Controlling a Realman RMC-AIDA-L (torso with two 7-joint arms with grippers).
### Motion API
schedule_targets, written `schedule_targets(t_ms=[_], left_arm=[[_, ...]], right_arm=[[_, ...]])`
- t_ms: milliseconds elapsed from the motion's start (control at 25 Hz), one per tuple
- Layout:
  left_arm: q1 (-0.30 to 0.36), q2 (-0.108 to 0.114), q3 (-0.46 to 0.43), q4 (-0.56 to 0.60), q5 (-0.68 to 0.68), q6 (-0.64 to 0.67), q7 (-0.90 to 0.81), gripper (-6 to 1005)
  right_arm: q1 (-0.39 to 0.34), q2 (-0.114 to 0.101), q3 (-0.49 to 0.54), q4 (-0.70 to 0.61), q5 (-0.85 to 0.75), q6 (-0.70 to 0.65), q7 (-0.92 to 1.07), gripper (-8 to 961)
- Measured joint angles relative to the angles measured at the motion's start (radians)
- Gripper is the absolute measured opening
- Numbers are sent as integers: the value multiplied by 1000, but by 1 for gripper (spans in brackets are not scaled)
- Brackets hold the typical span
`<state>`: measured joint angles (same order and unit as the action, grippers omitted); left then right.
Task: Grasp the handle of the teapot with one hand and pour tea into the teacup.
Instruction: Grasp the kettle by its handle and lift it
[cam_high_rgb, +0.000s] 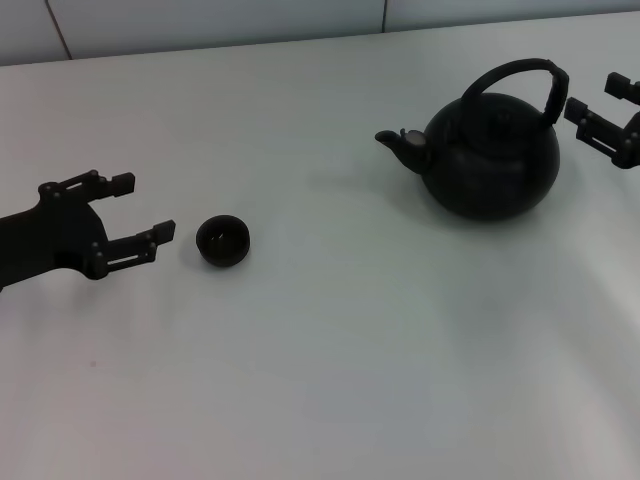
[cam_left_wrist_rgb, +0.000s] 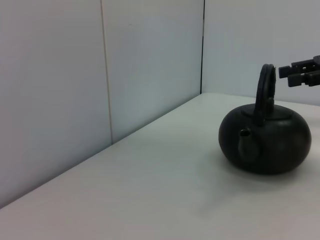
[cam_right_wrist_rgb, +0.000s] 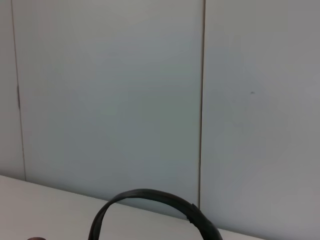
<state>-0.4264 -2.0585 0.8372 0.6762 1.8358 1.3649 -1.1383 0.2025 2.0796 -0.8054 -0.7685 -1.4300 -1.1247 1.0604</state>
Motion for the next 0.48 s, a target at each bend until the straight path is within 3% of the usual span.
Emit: schedule_targets(t_ms=[480], left_arm=[[-2, 0, -1, 0, 0, -11, 0, 792]], right_arm=[[28, -1, 8, 34, 2, 33, -1, 601]])
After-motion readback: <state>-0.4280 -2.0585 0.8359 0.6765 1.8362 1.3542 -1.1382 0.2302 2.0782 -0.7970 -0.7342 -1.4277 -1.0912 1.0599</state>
